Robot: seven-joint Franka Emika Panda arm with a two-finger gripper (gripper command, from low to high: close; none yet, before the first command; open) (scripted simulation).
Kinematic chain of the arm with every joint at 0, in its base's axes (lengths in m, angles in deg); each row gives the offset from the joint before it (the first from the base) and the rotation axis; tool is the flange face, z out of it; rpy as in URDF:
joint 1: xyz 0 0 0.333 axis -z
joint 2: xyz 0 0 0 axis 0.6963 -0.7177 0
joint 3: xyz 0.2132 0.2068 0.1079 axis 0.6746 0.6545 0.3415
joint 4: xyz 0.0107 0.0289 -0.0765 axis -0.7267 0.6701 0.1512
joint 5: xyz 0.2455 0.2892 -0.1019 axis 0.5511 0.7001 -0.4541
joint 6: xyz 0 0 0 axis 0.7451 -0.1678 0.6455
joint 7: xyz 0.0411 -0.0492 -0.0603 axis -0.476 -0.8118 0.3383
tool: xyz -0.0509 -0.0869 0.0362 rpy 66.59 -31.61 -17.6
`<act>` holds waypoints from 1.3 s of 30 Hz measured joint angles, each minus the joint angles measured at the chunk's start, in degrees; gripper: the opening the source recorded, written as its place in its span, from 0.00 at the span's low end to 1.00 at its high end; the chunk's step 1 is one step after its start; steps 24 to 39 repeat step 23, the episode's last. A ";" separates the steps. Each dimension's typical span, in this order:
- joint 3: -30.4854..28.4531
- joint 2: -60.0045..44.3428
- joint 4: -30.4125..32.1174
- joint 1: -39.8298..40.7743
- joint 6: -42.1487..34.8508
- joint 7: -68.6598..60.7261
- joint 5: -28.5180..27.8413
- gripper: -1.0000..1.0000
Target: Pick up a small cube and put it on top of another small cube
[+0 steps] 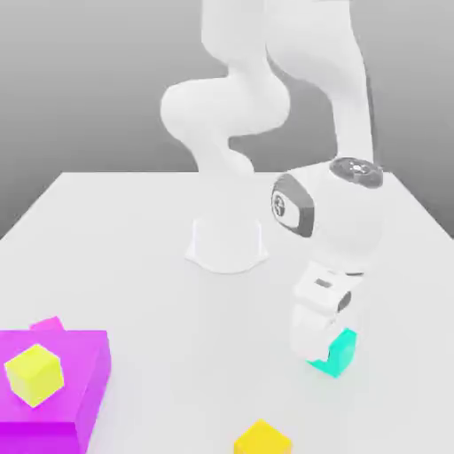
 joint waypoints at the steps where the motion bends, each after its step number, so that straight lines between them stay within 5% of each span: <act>1: 0.23 2.06 0.36 0.05 -1.67 -0.49 0.69 0.00; 15: -9.28 -3.57 -22.81 8.98 -19.24 23.39 3.84 0.00; 19: -9.90 -10.13 -25.34 10.10 -15.25 24.78 5.56 0.00; 20: -9.71 -12.08 -25.48 10.27 -13.45 24.54 6.01 1.00; 39: -9.71 -12.08 -25.48 10.27 -13.45 24.54 6.01 1.00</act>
